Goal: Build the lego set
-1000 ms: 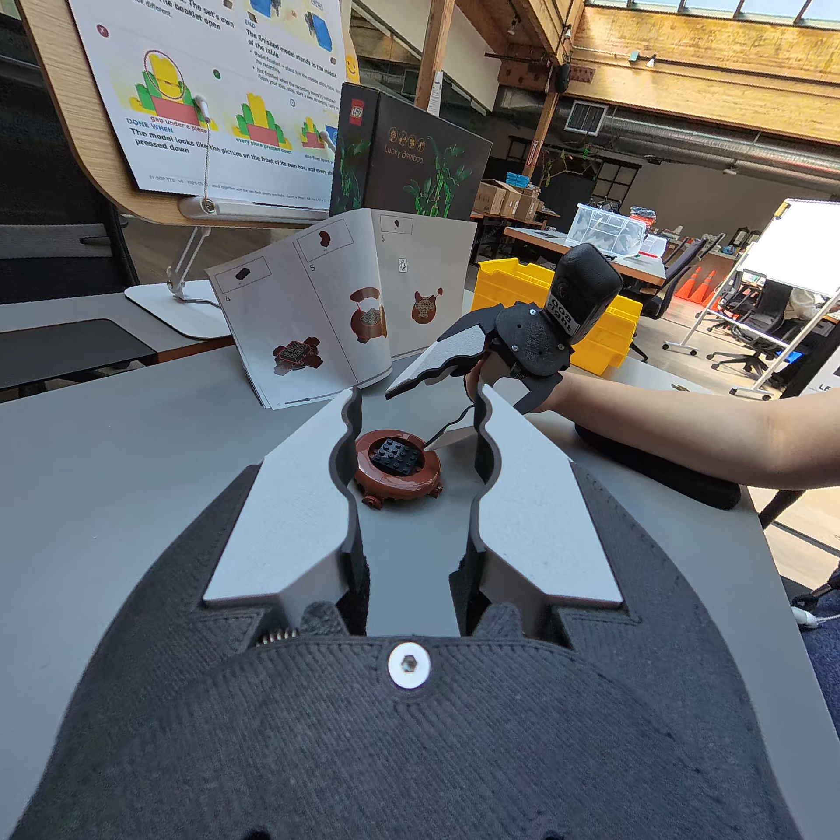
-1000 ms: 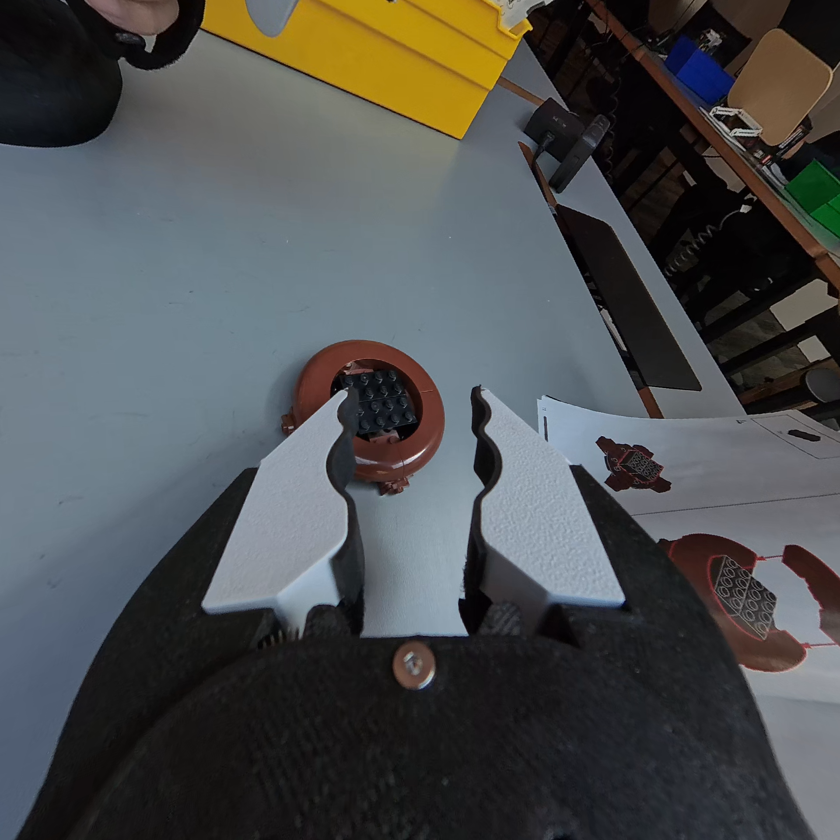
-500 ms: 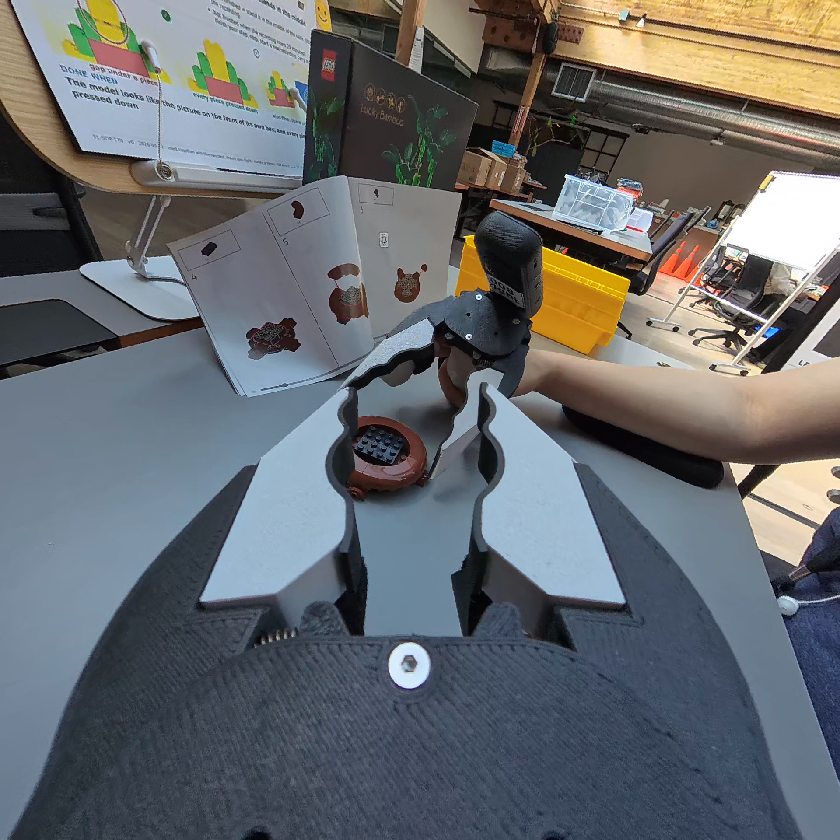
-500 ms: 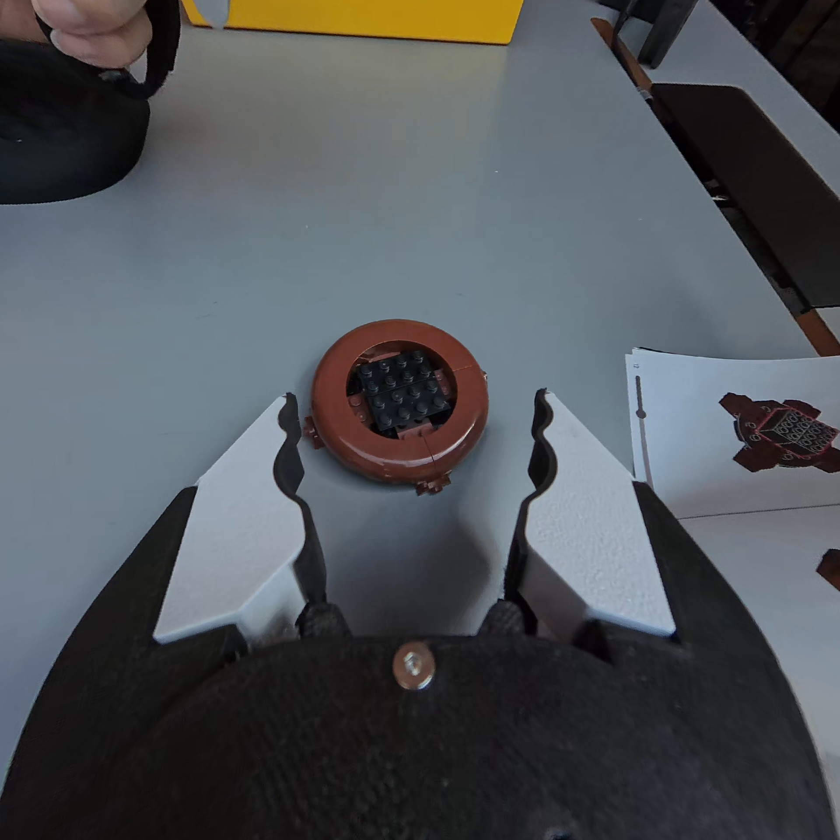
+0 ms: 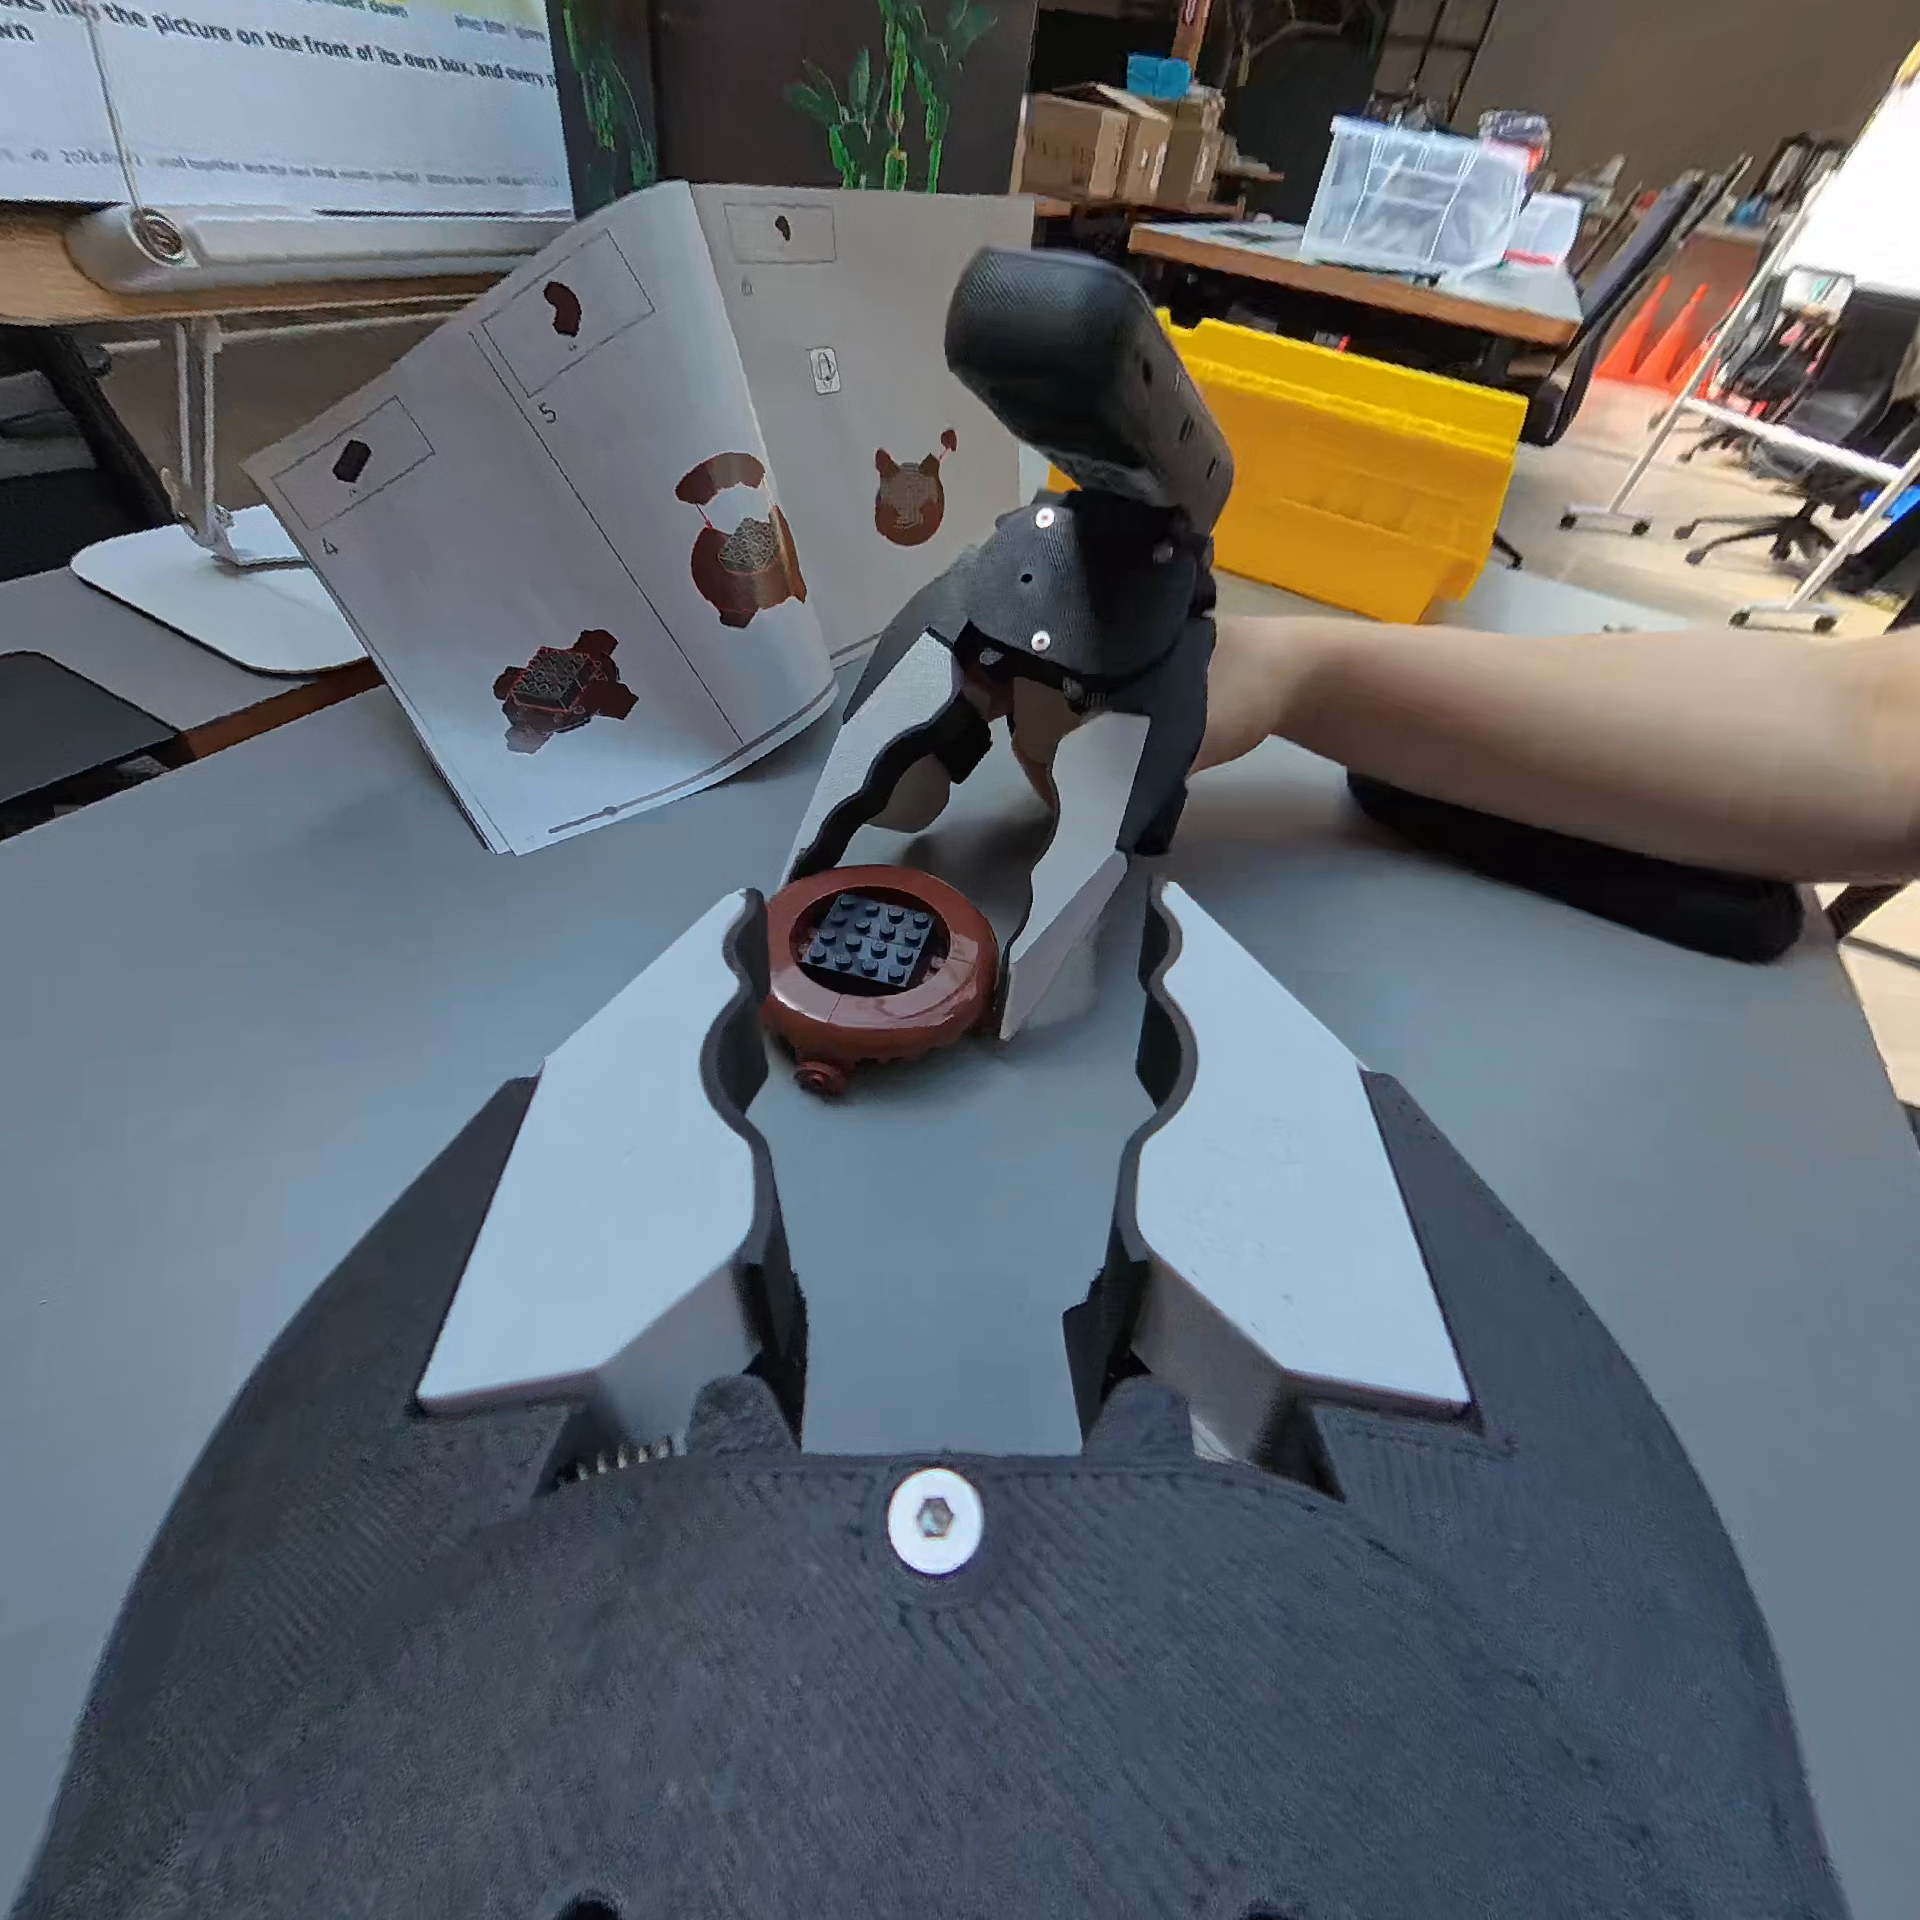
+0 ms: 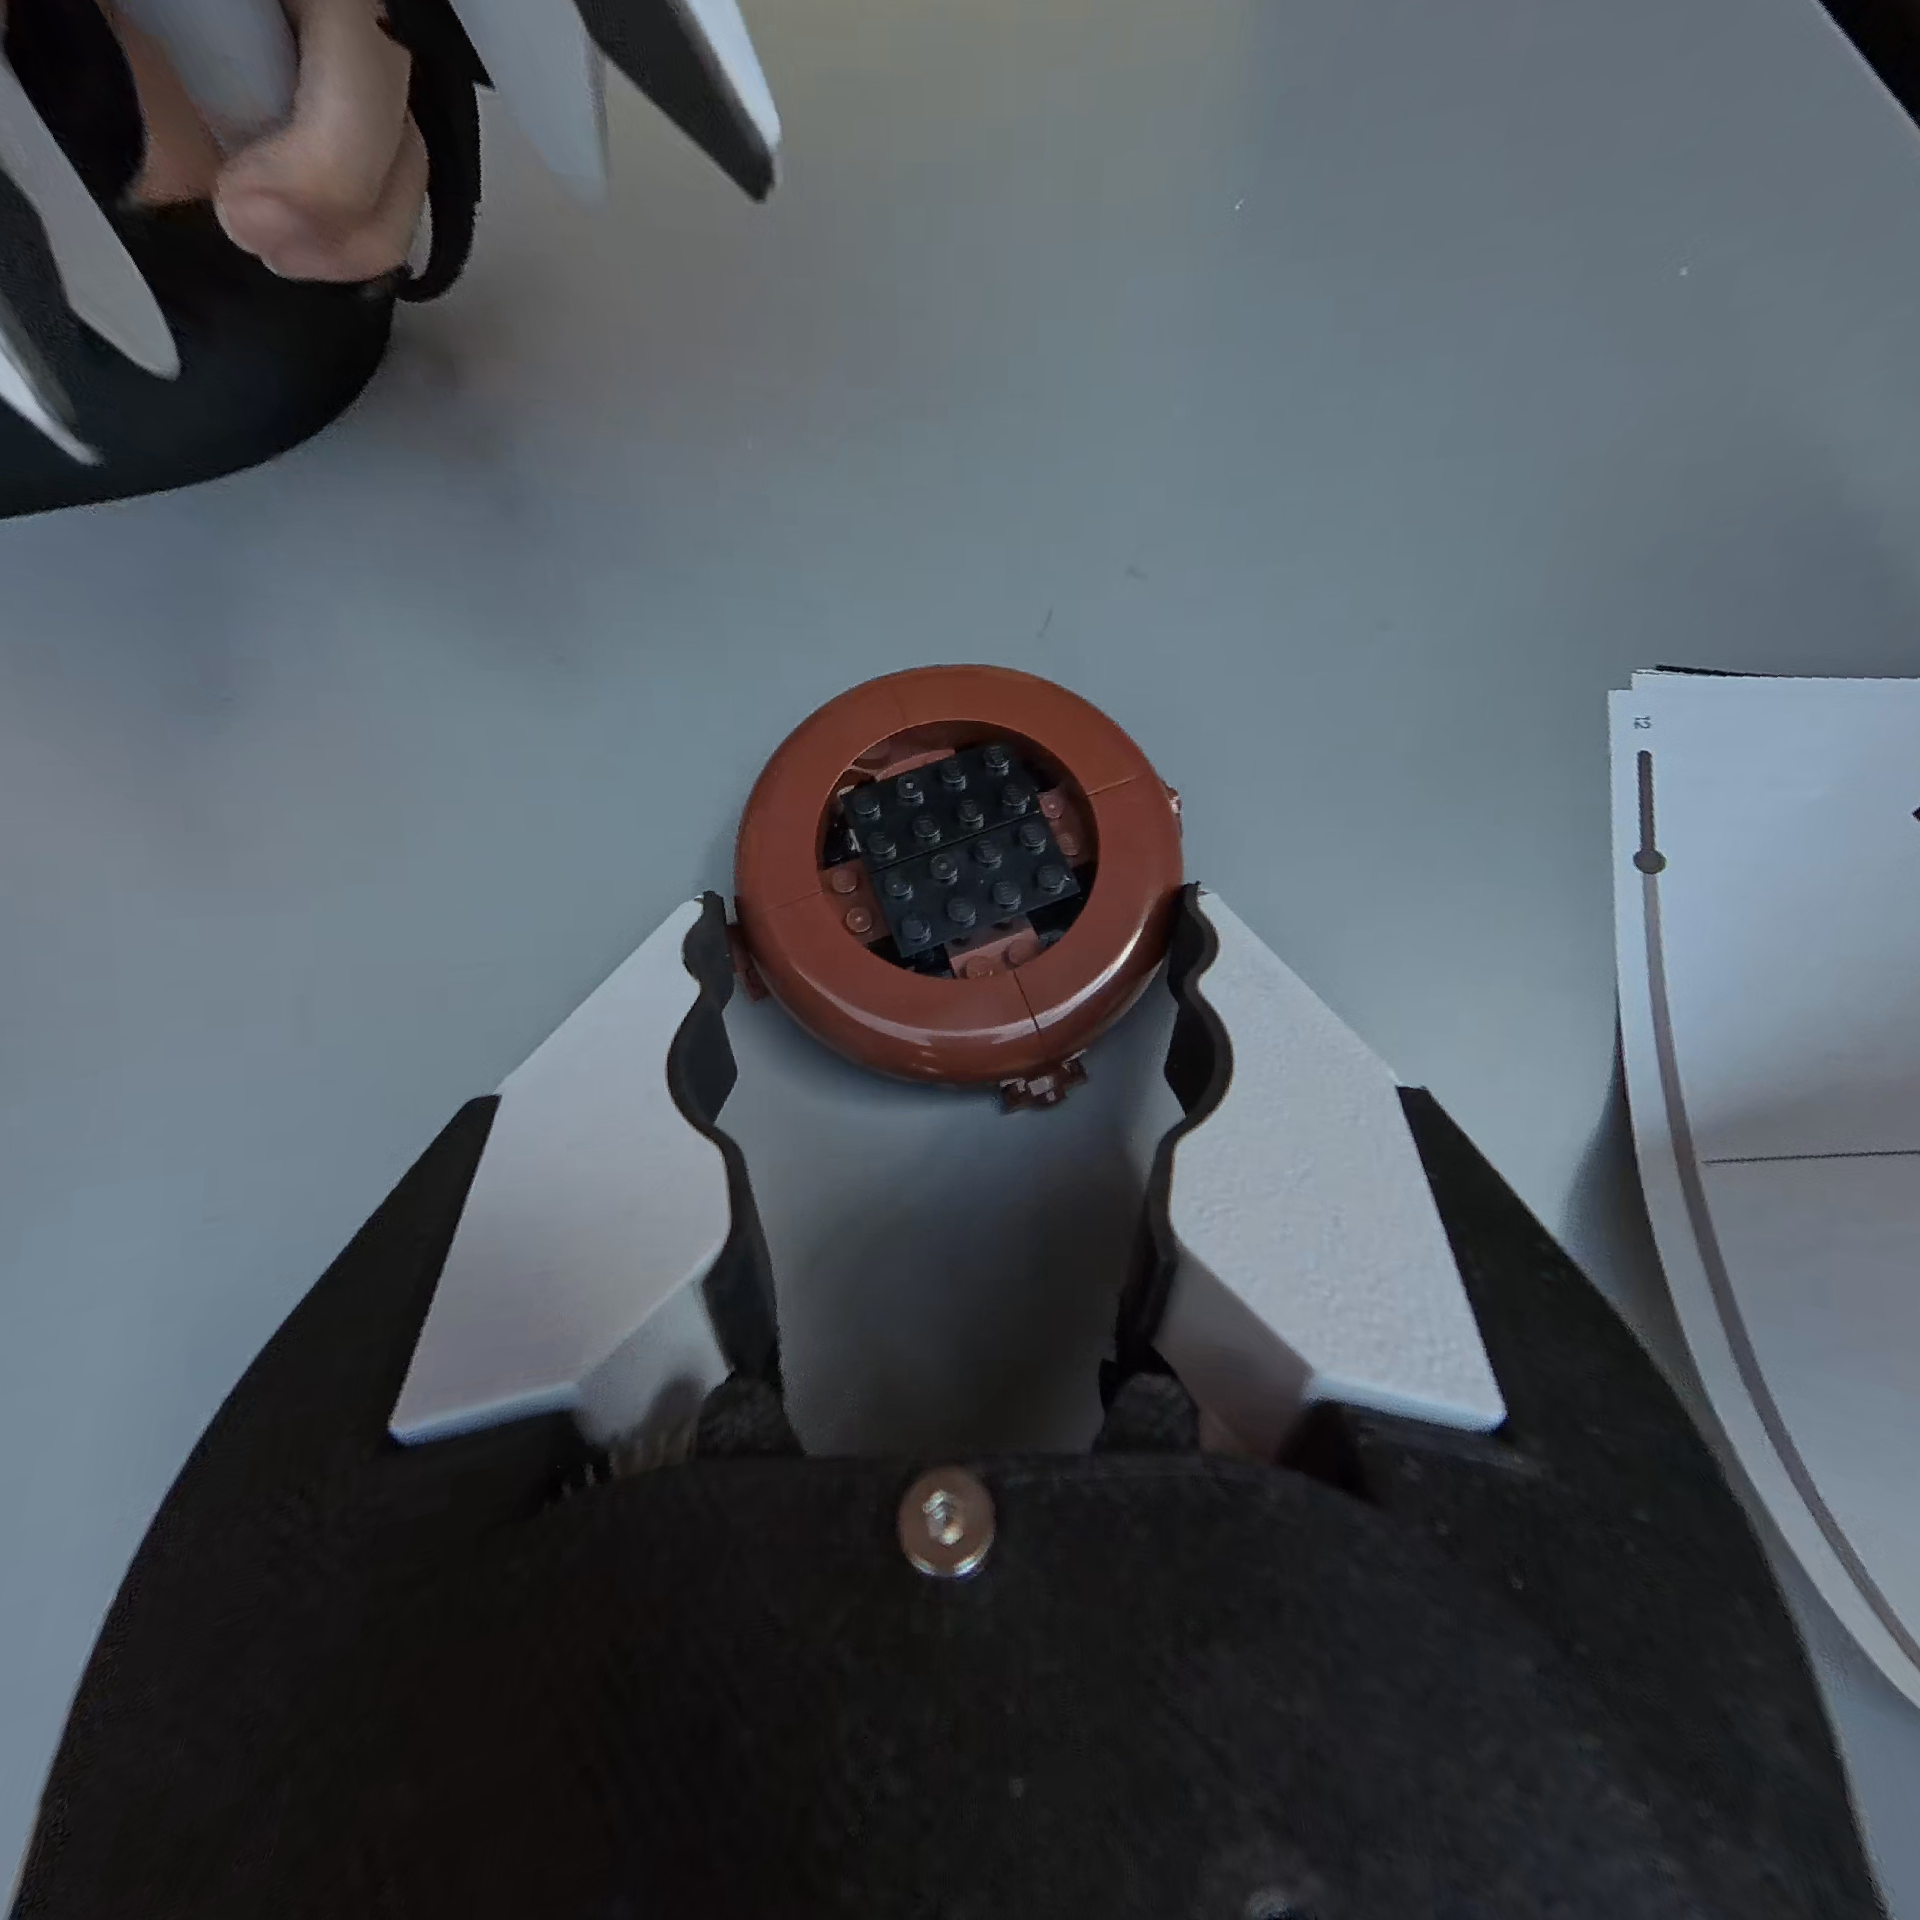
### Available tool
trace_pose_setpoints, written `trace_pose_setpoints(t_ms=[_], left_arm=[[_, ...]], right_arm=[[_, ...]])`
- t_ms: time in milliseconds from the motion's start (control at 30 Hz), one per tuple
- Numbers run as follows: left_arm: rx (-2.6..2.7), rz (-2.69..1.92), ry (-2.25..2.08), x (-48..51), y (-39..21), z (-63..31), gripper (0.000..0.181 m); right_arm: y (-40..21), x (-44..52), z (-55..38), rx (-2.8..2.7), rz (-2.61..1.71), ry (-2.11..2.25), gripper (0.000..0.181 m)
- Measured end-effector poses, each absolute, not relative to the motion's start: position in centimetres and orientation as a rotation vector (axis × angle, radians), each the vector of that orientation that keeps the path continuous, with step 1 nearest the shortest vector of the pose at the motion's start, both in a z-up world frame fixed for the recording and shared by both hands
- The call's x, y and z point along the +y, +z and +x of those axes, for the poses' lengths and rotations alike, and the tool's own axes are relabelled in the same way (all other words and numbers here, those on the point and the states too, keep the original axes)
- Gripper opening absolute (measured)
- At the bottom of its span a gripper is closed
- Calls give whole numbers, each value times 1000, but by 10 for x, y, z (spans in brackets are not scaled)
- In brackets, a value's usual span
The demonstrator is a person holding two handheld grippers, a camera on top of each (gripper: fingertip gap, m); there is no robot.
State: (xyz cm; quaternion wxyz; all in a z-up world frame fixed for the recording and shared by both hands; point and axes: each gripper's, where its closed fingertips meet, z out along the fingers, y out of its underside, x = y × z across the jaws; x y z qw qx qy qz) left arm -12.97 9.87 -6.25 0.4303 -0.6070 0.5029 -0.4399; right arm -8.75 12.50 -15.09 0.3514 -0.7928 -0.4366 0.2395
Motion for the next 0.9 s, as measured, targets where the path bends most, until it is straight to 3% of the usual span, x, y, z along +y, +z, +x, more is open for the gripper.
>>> trace_pose_setpoints(t_ms=[200, 233, 433, 700, 767, 900], left_arm=[[1619, -1414, -380, 98, -117, -114, 72], [1651, -1366, -316, 96, -120, -109, 65], [1716, -1233, -115, 102, -128, -90, 75], [1754, -1146, 21, 109, -137, -88, 43], [1761, -1109, 68, 110, -137, -89, 26], [1743, -1064, 140, 112, -133, -91, 22]], right_arm=[[-140, 115, -86, -1031, -2103, 893, 85], [-140, 114, -86, -1026, -2104, 907, 85], [-137, 108, -86, -1025, -2119, 987, 85], [-132, 96, -95, -1019, -2122, 1141, 85], [-133, 93, -98, -1051, -2112, 1138, 85], [-131, 94, -100, -1088, -2067, 1086, 85]])
